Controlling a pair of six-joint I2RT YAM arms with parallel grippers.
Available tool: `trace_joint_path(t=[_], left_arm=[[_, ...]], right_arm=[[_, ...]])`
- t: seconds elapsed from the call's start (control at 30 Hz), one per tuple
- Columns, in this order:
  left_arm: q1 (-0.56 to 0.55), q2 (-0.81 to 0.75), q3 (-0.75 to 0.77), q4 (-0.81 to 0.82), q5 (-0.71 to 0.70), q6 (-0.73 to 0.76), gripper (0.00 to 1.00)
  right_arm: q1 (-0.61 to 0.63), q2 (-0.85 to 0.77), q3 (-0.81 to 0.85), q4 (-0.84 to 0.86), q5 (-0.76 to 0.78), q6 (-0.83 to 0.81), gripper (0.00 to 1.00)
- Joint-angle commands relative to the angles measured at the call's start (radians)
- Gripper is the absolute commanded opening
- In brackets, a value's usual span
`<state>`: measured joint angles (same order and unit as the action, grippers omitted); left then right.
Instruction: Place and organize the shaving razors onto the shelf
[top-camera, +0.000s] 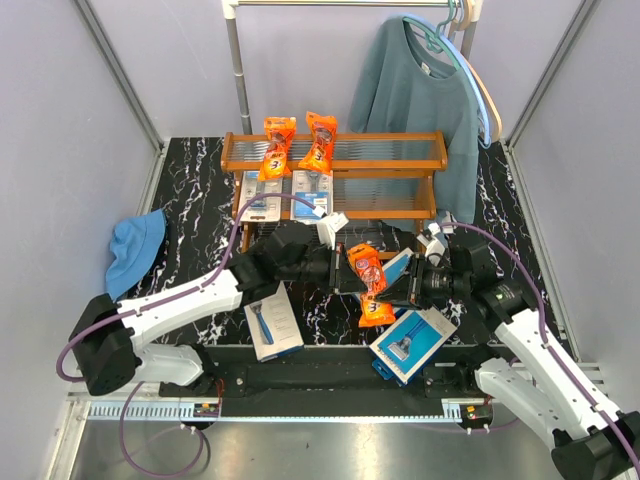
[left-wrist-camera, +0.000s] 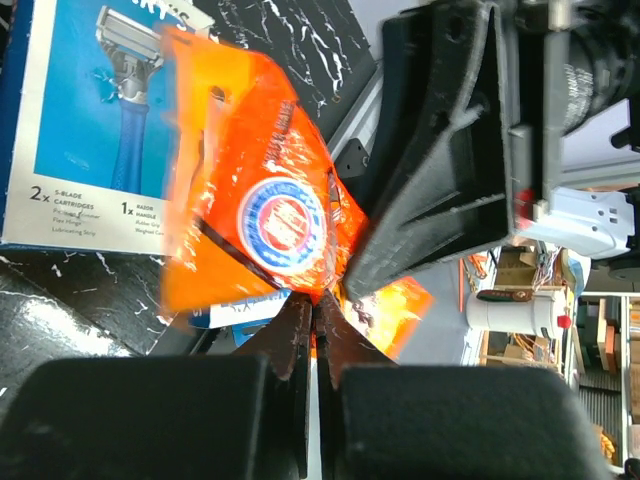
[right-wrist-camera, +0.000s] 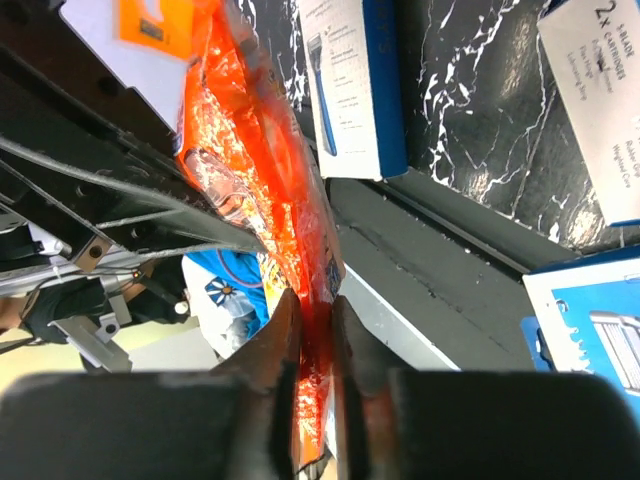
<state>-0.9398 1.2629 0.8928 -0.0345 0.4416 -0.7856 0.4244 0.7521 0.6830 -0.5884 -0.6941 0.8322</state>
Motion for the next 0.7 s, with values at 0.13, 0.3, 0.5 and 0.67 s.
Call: trace_joint_path(t=[0.13,0.3,0.5,0.67], left_arm=[[0.001,0.000,0.032,0.081,0.043,-0.007,0.00],[0.001,-0.007,0.032,0.059,0.031,0.008,0.16],[0.001,-0.028,0.049,-0.019,-0.001,0.074,0.64],[0.001,-0.074,0.066,-0.143,-0.107,0.135,0.99]], right_arm=[[-0.004,-0.031,-0.014,0.032,-0.007,0.002,0.00],[-0.004,-0.046,-0.020,0.032,-0.002,0.007,0.00],[-0.004,-0.056,-0.020,0.029,0.004,0.010,0.00],[-0.004,-0.056,-0.020,0.030,0.007,0.012,0.00]])
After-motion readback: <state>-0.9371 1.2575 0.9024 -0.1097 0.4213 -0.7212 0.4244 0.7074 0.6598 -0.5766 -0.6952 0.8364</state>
